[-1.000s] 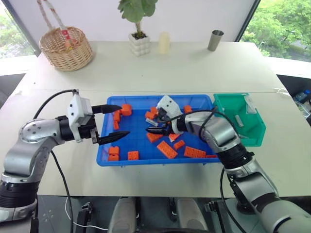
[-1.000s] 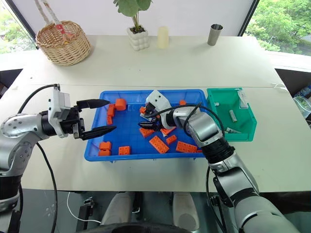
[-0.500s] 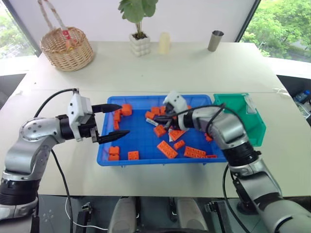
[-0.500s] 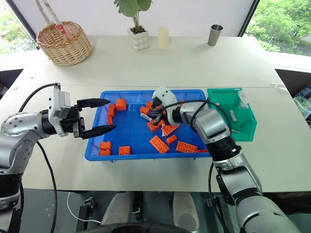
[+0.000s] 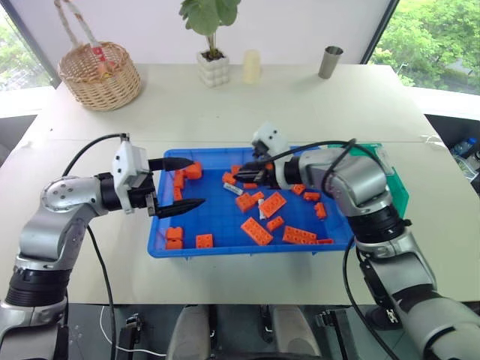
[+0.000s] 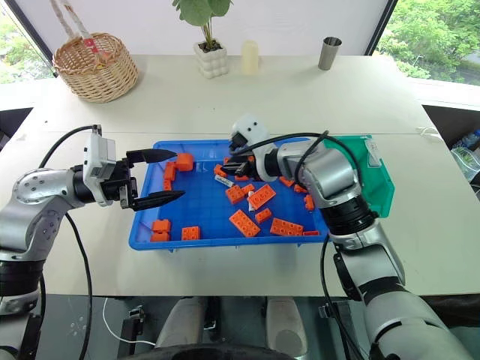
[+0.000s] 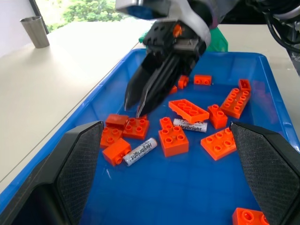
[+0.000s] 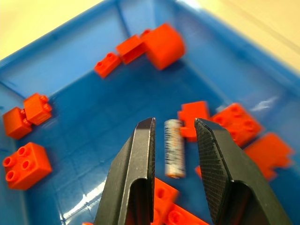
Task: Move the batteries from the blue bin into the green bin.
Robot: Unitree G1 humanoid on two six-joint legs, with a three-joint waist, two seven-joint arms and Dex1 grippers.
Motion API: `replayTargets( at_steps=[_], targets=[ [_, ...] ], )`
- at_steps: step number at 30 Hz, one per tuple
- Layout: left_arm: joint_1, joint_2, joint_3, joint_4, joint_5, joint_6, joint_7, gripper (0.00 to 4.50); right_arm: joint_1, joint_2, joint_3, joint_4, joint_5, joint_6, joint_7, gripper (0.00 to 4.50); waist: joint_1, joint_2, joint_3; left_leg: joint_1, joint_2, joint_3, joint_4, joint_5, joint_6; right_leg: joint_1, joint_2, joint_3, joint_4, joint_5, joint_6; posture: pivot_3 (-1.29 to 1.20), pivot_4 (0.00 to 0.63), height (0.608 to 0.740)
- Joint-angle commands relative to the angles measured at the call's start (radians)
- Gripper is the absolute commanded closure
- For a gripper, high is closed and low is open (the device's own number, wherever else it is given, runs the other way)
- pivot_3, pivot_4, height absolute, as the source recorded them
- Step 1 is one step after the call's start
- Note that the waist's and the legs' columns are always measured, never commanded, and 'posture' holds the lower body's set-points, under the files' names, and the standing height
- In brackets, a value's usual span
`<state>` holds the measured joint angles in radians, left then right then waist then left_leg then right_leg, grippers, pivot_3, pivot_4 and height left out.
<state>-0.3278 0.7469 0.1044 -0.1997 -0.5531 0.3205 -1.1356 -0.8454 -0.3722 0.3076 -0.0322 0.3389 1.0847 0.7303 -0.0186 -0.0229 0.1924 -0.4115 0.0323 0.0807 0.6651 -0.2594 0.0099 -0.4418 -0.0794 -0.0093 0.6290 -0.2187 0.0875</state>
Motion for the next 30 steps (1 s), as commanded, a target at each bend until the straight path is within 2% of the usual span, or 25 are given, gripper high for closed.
replayTargets(
  at_steps=[1, 7, 13, 16, 18, 30],
  targets=[
    [-0.006, 0.009, 0.018, -0.035, -0.006, 0.000, 0.011, 0.00, 0.003, 0.006, 0.040, -0.025, -0.010, 0.012, -0.004, 3.19, 0.000, 0.000, 0.000, 0.000, 0.000, 0.000, 0.000, 0.000, 0.000, 0.000, 0.000, 0.000, 0.000, 0.000, 0.000, 0.00, 0.150, 0.736],
    [0.007, 0.011, 0.023, -0.060, -0.014, 0.013, 0.028, 0.00, 0.008, -0.010, 0.094, 0.029, -0.058, -0.047, 0.000, 3.19, 0.002, 0.000, 0.000, 0.000, 0.000, 0.000, 0.000, 0.000, 0.000, 0.000, -0.001, 0.000, 0.000, 0.000, -0.001, 0.00, 0.150, 0.736],
    [0.013, 0.007, 0.023, -0.076, -0.017, 0.023, 0.042, 0.00, -0.002, -0.009, 0.083, 0.046, -0.073, -0.077, 0.009, 3.19, 0.000, 0.000, 0.000, 0.000, 0.000, 0.000, 0.000, 0.000, 0.000, 0.000, 0.000, 0.000, 0.000, 0.000, 0.000, 0.00, 0.150, 0.736],
    [0.011, 0.005, 0.022, -0.075, -0.017, 0.023, 0.045, 0.00, -0.001, -0.014, 0.087, 0.042, -0.078, -0.085, 0.018, 2.33, 0.001, 0.000, 0.000, 0.000, 0.000, 0.000, 0.000, 0.000, 0.000, 0.000, 0.000, 0.000, 0.000, 0.000, 0.000, 0.00, 0.150, 0.736],
    [0.009, 0.002, 0.020, -0.074, -0.016, 0.023, 0.047, 0.00, 0.002, -0.014, 0.099, 0.060, -0.093, -0.104, 0.020, 1.43, 0.001, 0.000, 0.000, 0.000, 0.000, 0.000, 0.000, 0.000, 0.000, 0.000, 0.000, 0.000, 0.000, 0.000, 0.000, 0.00, 0.150, 0.736],
    [0.001, -0.006, 0.014, -0.074, -0.015, 0.017, 0.056, 0.00, -0.037, 0.036, 0.173, 0.301, -0.218, -0.267, 0.047, 1.43, -0.001, 0.000, 0.000, 0.000, 0.000, 0.000, 0.000, 0.000, 0.000, 0.000, 0.000, 0.000, 0.000, 0.000, 0.000, 0.00, 0.150, 0.736]
  ],
)
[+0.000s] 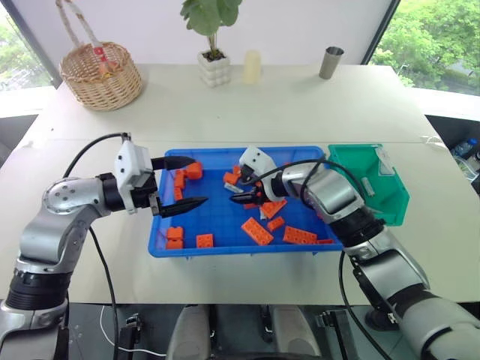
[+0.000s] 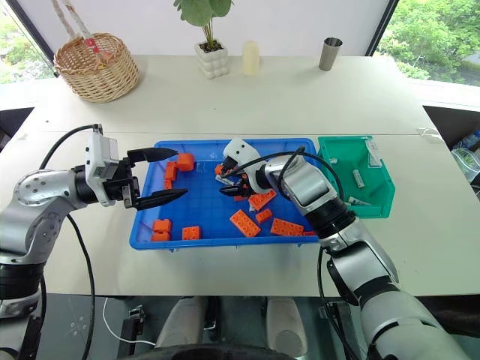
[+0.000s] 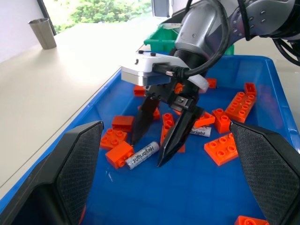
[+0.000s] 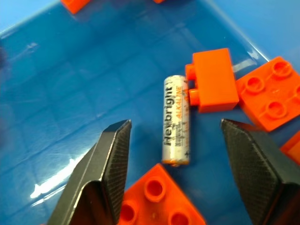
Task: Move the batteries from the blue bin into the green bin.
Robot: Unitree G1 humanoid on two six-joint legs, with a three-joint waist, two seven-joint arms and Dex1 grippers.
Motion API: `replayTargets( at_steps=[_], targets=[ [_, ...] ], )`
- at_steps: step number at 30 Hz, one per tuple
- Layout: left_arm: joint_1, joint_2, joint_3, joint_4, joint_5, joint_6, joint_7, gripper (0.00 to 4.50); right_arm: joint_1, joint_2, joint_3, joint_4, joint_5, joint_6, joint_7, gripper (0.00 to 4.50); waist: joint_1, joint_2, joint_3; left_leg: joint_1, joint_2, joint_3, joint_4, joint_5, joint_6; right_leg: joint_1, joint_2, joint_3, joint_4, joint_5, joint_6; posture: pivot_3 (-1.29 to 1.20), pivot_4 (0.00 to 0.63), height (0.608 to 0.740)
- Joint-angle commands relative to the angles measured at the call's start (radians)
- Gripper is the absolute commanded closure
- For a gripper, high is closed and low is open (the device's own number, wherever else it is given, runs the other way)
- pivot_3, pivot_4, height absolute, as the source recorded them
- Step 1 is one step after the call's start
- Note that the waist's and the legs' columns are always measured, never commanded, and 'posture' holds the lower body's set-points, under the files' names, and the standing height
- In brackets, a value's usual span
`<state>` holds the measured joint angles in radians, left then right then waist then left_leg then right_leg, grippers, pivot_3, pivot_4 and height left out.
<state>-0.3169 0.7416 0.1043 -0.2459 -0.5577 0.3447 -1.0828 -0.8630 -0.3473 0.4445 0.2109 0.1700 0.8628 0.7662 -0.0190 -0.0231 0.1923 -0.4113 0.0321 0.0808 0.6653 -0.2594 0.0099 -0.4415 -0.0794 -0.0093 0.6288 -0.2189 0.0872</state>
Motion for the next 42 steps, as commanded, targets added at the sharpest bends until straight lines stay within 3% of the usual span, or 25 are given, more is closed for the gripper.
replayTargets(
  at_steps=[1, 3, 6, 8, 12, 19, 23, 29, 35, 42],
  targets=[
    [-0.010, -0.001, 0.015, -0.028, -0.010, -0.008, 0.004, 0.00, -0.026, 0.013, 0.045, 0.078, -0.065, -0.064, 0.014, 1.65, -0.001, 0.000, 0.000, 0.000, 0.000, 0.000, 0.000, 0.000, 0.000, 0.000, 0.000, 0.000, 0.000, 0.000, 0.000, 0.00, 0.150, 0.736],
    [-0.010, -0.001, 0.017, -0.028, -0.011, -0.009, 0.006, 0.00, -0.037, 0.017, 0.054, 0.102, -0.087, -0.095, 0.026, 2.29, -0.001, 0.000, 0.000, 0.000, 0.000, 0.000, 0.000, 0.000, 0.000, 0.000, 0.000, 0.000, 0.000, 0.000, 0.000, 0.00, 0.150, 0.736],
    [-0.007, -0.002, 0.020, -0.029, -0.011, -0.010, 0.008, 0.00, -0.042, 0.024, 0.041, 0.098, -0.088, -0.095, 0.052, 3.76, -0.001, 0.000, 0.000, 0.000, 0.000, 0.000, 0.000, 0.000, 0.000, 0.000, 0.000, 0.000, 0.000, 0.000, 0.000, 0.00, 0.150, 0.736],
    [-0.004, -0.002, 0.022, -0.029, -0.011, -0.011, 0.011, 0.00, -0.038, 0.021, 0.035, 0.076, -0.089, -0.082, 0.062, 4.44, -0.001, 0.000, 0.000, 0.000, 0.000, 0.000, 0.000, 0.000, 0.000, 0.000, 0.000, 0.000, 0.000, 0.000, 0.000, 0.00, 0.150, 0.736],
    [0.002, 0.000, 0.025, -0.027, -0.011, -0.015, 0.009, 0.00, -0.020, 0.021, -0.020, -0.025, -0.040, -0.001, 0.075, 4.43, 0.000, 0.000, 0.000, 0.000, 0.000, 0.000, 0.000, 0.000, 0.000, 0.000, 0.000, 0.000, 0.000, 0.000, 0.000, 0.00, 0.150, 0.736],
    [-0.001, 0.000, 0.021, -0.016, -0.018, -0.011, -0.004, 0.00, -0.054, 0.018, -0.359, -0.261, 0.164, 0.294, 0.001, 4.43, 0.003, 0.000, 0.000, -0.001, 0.001, 0.000, 0.000, 0.000, 0.000, -0.001, 0.000, 0.000, 0.000, 0.000, 0.000, 0.00, 0.150, 0.736],
    [0.020, 0.000, 0.009, -0.036, -0.030, 0.003, -0.018, 0.00, -0.018, -0.193, -0.534, -0.303, 0.167, 0.356, -0.032, 4.43, 0.016, 0.000, 0.000, -0.002, 0.000, -0.001, 0.000, 0.000, 0.000, 0.000, -0.002, -0.001, -0.001, -0.001, -0.003, 0.00, 0.150, 0.736],
    [0.060, 0.009, 0.013, -0.049, -0.035, 0.001, -0.032, 0.00, 0.136, -0.462, -0.686, -0.282, 0.167, 0.337, -0.036, 4.43, 0.009, 0.000, 0.000, -0.008, 0.000, 0.000, 0.000, -0.001, 0.002, -0.001, -0.003, -0.001, -0.010, -0.001, -0.003, 0.00, 0.150, 0.736],
    [0.042, 0.006, 0.007, -0.027, -0.030, -0.002, -0.036, 0.00, 0.292, -0.533, -0.758, -0.321, 0.192, 0.351, -0.058, 4.43, -0.001, 0.000, 0.000, -0.006, 0.000, 0.000, 0.000, -0.001, 0.002, -0.002, 0.001, -0.001, -0.009, 0.000, -0.001, 0.00, 0.150, 0.736],
    [0.034, 0.003, 0.004, -0.019, -0.027, -0.005, -0.040, 0.00, 0.297, -0.552, -0.730, -0.327, 0.193, 0.287, -0.076, 0.85, 0.001, 0.001, 0.000, -0.005, 0.000, 0.001, 0.000, -0.001, 0.002, -0.001, 0.001, 0.001, -0.009, 0.000, -0.003, 0.00, 0.150, 0.736]
  ],
)
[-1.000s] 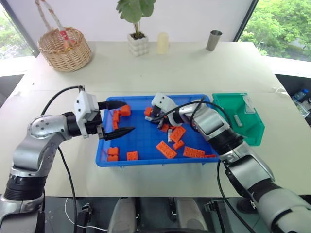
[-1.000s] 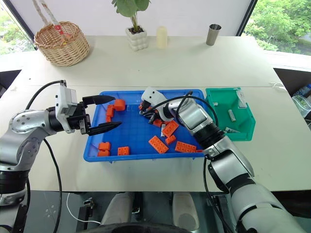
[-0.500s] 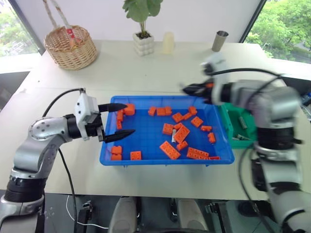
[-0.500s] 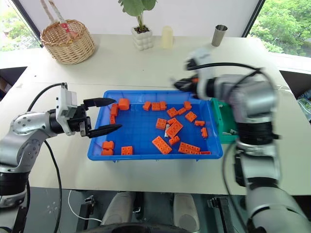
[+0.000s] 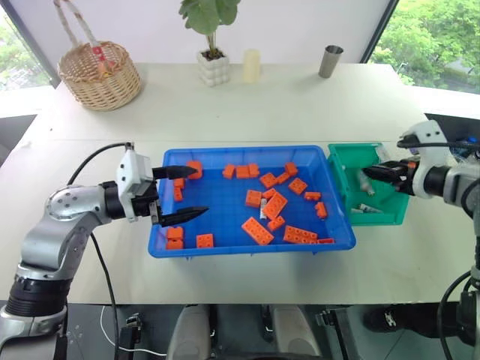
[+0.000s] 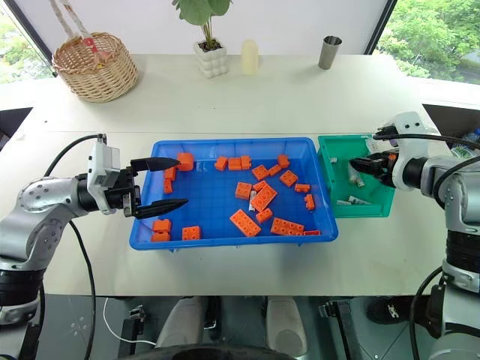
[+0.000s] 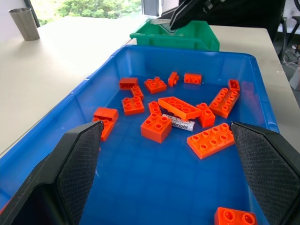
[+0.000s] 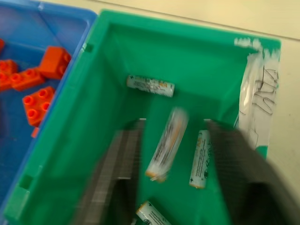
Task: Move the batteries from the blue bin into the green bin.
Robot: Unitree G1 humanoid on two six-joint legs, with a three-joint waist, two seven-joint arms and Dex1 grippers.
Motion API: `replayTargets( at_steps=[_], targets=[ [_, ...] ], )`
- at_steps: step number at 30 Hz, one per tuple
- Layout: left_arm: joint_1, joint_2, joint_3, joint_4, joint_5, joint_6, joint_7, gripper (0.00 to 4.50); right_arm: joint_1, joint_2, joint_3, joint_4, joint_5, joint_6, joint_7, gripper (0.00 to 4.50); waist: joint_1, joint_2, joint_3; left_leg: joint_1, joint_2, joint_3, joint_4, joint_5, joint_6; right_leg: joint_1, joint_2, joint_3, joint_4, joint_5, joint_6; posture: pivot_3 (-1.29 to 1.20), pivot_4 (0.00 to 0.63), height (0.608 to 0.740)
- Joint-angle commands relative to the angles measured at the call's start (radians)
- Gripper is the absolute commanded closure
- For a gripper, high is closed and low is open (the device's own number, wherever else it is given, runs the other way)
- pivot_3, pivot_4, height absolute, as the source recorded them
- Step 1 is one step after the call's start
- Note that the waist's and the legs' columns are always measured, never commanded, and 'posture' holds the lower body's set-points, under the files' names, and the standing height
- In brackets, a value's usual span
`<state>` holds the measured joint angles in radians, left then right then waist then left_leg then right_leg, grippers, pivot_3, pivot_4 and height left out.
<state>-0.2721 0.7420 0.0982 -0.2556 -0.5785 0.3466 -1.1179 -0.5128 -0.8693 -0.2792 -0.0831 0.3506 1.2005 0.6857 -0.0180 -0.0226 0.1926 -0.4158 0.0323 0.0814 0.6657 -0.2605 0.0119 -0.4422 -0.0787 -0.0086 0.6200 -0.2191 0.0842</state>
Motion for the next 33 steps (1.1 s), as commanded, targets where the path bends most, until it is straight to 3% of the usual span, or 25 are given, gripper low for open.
replayTargets(
  at_steps=[1, 2, 7, 11, 23, 33],
  targets=[
    [-0.010, 0.003, 0.011, -0.010, -0.006, -0.007, -0.005, 0.00, -0.066, -0.041, 0.007, -0.031, 0.012, -0.080, 0.020, 0.27, 0.000, 0.000, 0.000, 0.000, 0.000, 0.000, 0.000, 0.000, 0.000, 0.000, 0.000, 0.000, 0.000, 0.000, 0.000, 0.00, 0.150, 0.736],
    [-0.009, 0.003, 0.012, -0.012, -0.006, -0.006, -0.003, 0.00, -0.071, -0.055, 0.027, -0.045, 0.012, -0.129, 0.049, 0.05, 0.000, 0.000, 0.000, 0.000, 0.000, 0.000, 0.000, 0.000, 0.000, 0.000, 0.000, 0.000, 0.000, 0.000, 0.001, 0.00, 0.150, 0.736],
    [-0.001, 0.005, 0.019, -0.016, -0.007, -0.006, 0.001, 0.00, -0.037, -0.111, 0.136, -0.210, 0.092, -0.192, 0.211, 0.05, 0.003, 0.000, 0.000, -0.001, 0.000, -0.001, 0.000, 0.000, 0.000, 0.000, 0.000, 0.000, -0.001, 0.001, 0.001, 0.00, 0.150, 0.736],
    [0.003, 0.003, 0.019, -0.021, -0.006, -0.006, 0.009, 0.00, -0.051, -0.064, 0.238, -0.292, 0.152, -0.167, 0.247, 0.05, 0.003, 0.000, 0.000, -0.001, 0.001, -0.001, 0.001, 0.000, 0.000, 0.000, 0.000, 0.000, -0.001, 0.001, 0.001, 0.00, 0.150, 0.736],
    [0.015, 0.013, 0.036, -0.041, -0.009, -0.006, 0.023, 0.00, -0.092, 0.162, 0.450, -0.246, 0.127, -0.094, 0.108, 0.05, 0.006, 0.000, 0.000, -0.002, 0.000, -0.001, 0.001, 0.000, 0.000, 0.000, -0.001, 0.000, 0.000, 0.000, 0.001, 0.00, 0.150, 0.736],
    [0.038, 0.028, 0.052, -0.064, -0.017, -0.001, 0.035, 0.00, -0.054, 0.164, 0.498, -0.210, 0.086, -0.105, 0.057, 0.05, 0.005, 0.000, 0.000, -0.002, 0.000, -0.001, 0.001, 0.000, 0.000, 0.000, -0.001, 0.000, 0.000, 0.000, 0.001, 0.00, 0.150, 0.736]
  ],
)
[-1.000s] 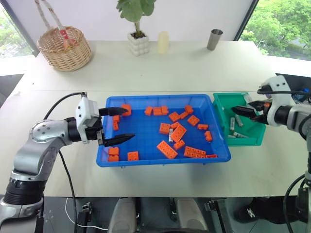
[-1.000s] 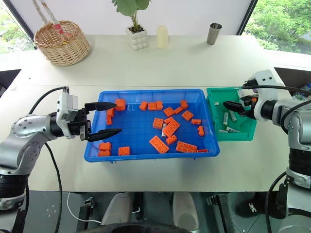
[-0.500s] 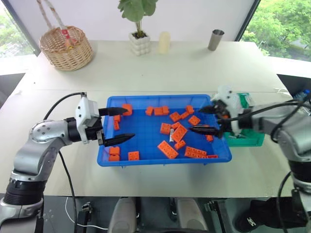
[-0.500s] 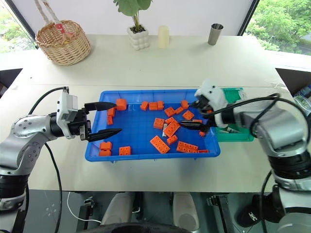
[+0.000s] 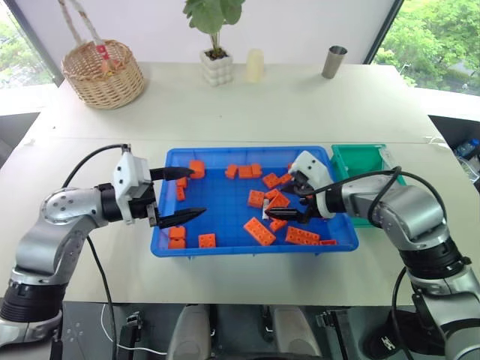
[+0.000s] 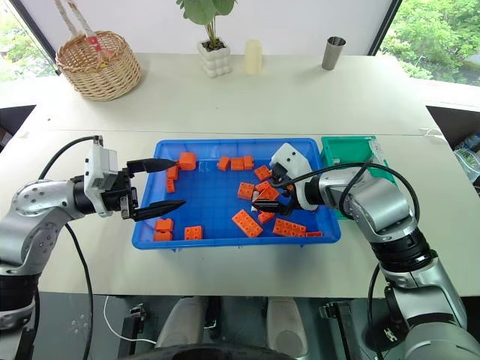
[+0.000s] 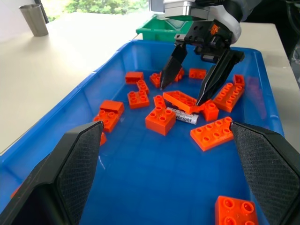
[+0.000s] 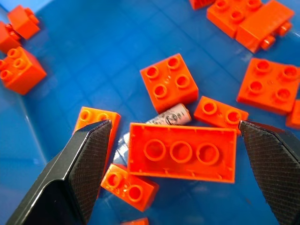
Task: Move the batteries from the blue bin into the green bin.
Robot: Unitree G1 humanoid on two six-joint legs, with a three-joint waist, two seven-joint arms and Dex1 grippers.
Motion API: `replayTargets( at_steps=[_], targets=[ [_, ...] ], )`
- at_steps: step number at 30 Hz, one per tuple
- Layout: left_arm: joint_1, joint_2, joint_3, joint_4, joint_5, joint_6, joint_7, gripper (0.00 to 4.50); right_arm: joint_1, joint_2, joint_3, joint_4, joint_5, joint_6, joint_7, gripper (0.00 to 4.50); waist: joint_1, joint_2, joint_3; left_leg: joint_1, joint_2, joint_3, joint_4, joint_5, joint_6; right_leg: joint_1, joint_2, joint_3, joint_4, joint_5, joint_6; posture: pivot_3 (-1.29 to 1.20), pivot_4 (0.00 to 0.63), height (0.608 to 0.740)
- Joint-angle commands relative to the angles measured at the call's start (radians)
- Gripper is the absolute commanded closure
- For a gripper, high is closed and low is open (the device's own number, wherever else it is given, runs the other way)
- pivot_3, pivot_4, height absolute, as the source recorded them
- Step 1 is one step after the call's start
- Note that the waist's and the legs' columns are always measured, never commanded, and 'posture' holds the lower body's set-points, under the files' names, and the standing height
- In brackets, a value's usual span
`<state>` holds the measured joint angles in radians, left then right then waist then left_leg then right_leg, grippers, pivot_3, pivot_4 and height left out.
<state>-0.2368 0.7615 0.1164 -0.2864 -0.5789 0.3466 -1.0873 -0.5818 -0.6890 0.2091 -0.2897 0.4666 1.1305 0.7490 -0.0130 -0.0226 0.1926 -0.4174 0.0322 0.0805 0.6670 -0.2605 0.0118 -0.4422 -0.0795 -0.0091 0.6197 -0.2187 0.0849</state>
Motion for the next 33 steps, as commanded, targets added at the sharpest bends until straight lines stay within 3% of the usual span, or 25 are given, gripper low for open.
replayTargets(
  at_steps=[1, 13, 16, 17, 18, 25, 30, 33],
  targets=[
    [0.002, 0.009, 0.033, -0.034, -0.017, -0.001, 0.005, 0.00, 0.021, -0.020, 0.014, 0.001, -0.039, -0.045, -0.007, 0.05, 0.001, 0.000, 0.000, 0.000, 0.000, 0.000, 0.000, 0.000, 0.000, 0.000, 0.000, 0.000, 0.000, 0.000, 0.000, 0.00, 0.150, 0.736],
    [-0.018, 0.002, 0.023, -0.020, -0.012, -0.005, 0.004, 0.00, 0.058, -0.012, -0.001, 0.004, -0.045, -0.050, -0.016, 0.05, 0.000, 0.000, 0.000, 0.000, 0.000, 0.000, 0.000, 0.000, 0.000, 0.000, 0.000, 0.000, 0.000, 0.001, 0.002, 0.00, 0.150, 0.736],
    [-0.024, 0.001, 0.020, -0.017, -0.012, -0.005, 0.003, 0.00, 0.051, -0.006, -0.006, 0.007, -0.045, -0.059, -0.020, 0.86, 0.000, 0.000, 0.000, 0.000, 0.000, 0.000, 0.000, 0.000, 0.000, 0.000, 0.000, 0.000, 0.000, 0.001, 0.002, 0.00, 0.150, 0.736],
    [-0.026, 0.000, 0.019, -0.016, -0.011, -0.005, 0.003, 0.00, 0.049, -0.006, -0.007, 0.006, -0.045, -0.061, -0.021, 1.32, 0.000, 0.000, 0.000, 0.000, 0.000, 0.000, 0.000, 0.000, 0.000, 0.000, 0.000, 0.000, 0.000, 0.001, 0.002, 0.00, 0.150, 0.736],
    [-0.028, 0.000, 0.018, -0.015, -0.011, -0.005, 0.004, 0.00, 0.044, -0.008, -0.011, 0.003, -0.044, -0.062, -0.020, 1.37, 0.000, 0.000, 0.000, 0.000, 0.000, 0.000, 0.000, 0.000, 0.000, 0.000, 0.000, 0.000, 0.000, 0.001, 0.002, 0.00, 0.150, 0.736],
    [-0.037, -0.003, 0.016, -0.007, -0.009, -0.004, 0.005, 0.00, -0.067, 0.069, -0.016, 0.014, -0.031, -0.083, -0.034, 1.37, -0.005, 0.000, 0.000, 0.000, 0.000, 0.000, 0.000, 0.000, 0.000, 0.000, 0.001, 0.000, 0.001, 0.001, 0.002, 0.00, 0.150, 0.736],
    [-0.052, -0.011, 0.008, 0.000, -0.003, -0.006, 0.009, 0.00, -0.175, 0.231, 0.093, 0.067, -0.056, -0.102, -0.046, 1.37, -0.004, 0.000, 0.000, 0.000, 0.000, 0.000, 0.000, 0.000, 0.000, -0.001, 0.002, 0.000, 0.003, 0.002, 0.003, 0.00, 0.150, 0.736],
    [-0.057, -0.015, 0.004, -0.003, 0.000, -0.006, 0.011, 0.00, -0.197, 0.250, 0.154, 0.096, -0.088, -0.122, -0.023, 1.37, 0.002, 0.000, 0.000, 0.001, 0.000, 0.000, 0.000, 0.000, 0.000, -0.001, 0.001, 0.000, 0.006, 0.002, 0.003, 0.00, 0.150, 0.736]
  ],
)
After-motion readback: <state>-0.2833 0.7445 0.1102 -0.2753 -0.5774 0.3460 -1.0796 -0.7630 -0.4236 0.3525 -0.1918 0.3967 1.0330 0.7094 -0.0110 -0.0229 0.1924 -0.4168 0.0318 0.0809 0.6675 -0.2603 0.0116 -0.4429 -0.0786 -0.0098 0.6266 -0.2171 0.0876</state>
